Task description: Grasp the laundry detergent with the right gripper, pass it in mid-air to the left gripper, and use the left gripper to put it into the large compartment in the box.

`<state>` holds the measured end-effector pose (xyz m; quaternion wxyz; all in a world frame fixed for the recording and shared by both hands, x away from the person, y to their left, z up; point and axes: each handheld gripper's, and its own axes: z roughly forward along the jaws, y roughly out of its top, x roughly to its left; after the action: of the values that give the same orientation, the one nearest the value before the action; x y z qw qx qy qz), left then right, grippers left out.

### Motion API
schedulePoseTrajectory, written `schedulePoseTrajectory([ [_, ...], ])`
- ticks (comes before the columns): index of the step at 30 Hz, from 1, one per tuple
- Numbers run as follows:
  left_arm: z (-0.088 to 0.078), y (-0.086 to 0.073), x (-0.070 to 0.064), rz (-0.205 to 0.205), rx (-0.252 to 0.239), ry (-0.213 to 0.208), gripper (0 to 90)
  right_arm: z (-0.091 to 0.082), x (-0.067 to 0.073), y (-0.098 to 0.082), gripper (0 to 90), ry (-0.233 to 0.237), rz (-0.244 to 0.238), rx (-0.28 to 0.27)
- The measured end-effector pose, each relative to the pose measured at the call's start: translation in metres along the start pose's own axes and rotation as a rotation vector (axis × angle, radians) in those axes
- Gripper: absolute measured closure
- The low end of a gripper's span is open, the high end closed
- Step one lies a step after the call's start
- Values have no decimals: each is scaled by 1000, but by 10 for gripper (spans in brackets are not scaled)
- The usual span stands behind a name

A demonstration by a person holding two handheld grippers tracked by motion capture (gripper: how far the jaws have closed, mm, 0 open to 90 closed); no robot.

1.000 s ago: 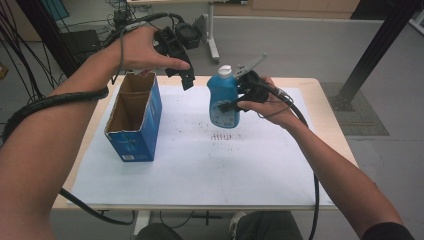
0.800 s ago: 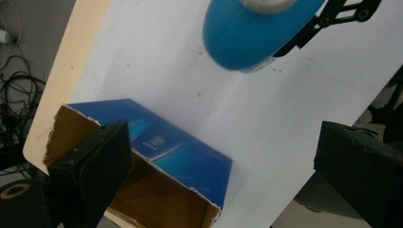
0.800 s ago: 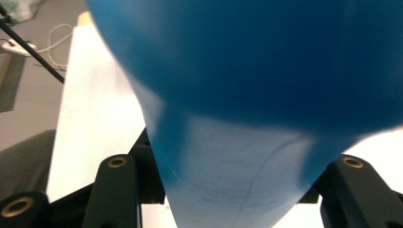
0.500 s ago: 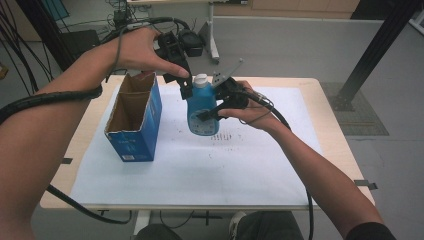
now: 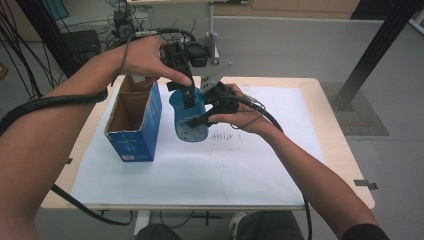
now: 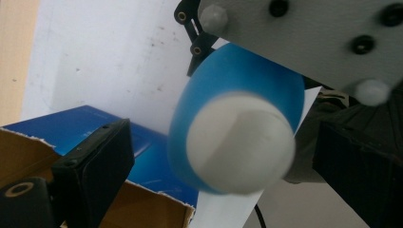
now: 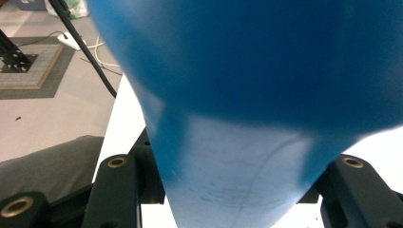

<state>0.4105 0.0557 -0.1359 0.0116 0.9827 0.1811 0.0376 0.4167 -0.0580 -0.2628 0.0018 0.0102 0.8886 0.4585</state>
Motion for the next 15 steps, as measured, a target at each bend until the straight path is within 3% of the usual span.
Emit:
schedulePoseTrajectory([
  [5, 6, 3, -2, 3, 2, -17, 70, -1, 1, 2, 445, -1, -27, -12],
  [9, 9, 5, -4, 12, 12, -20, 72, -3, 4, 2, 445, 6, -12, -9],
  [11, 8, 6, -4, 13, 10, -24, 73, -3, 2, 3, 445, -1, -41, -29],
  [15, 8, 6, -4, 16, 5, -28, 73, -6, 2, 4, 445, -8, -34, -51],
])
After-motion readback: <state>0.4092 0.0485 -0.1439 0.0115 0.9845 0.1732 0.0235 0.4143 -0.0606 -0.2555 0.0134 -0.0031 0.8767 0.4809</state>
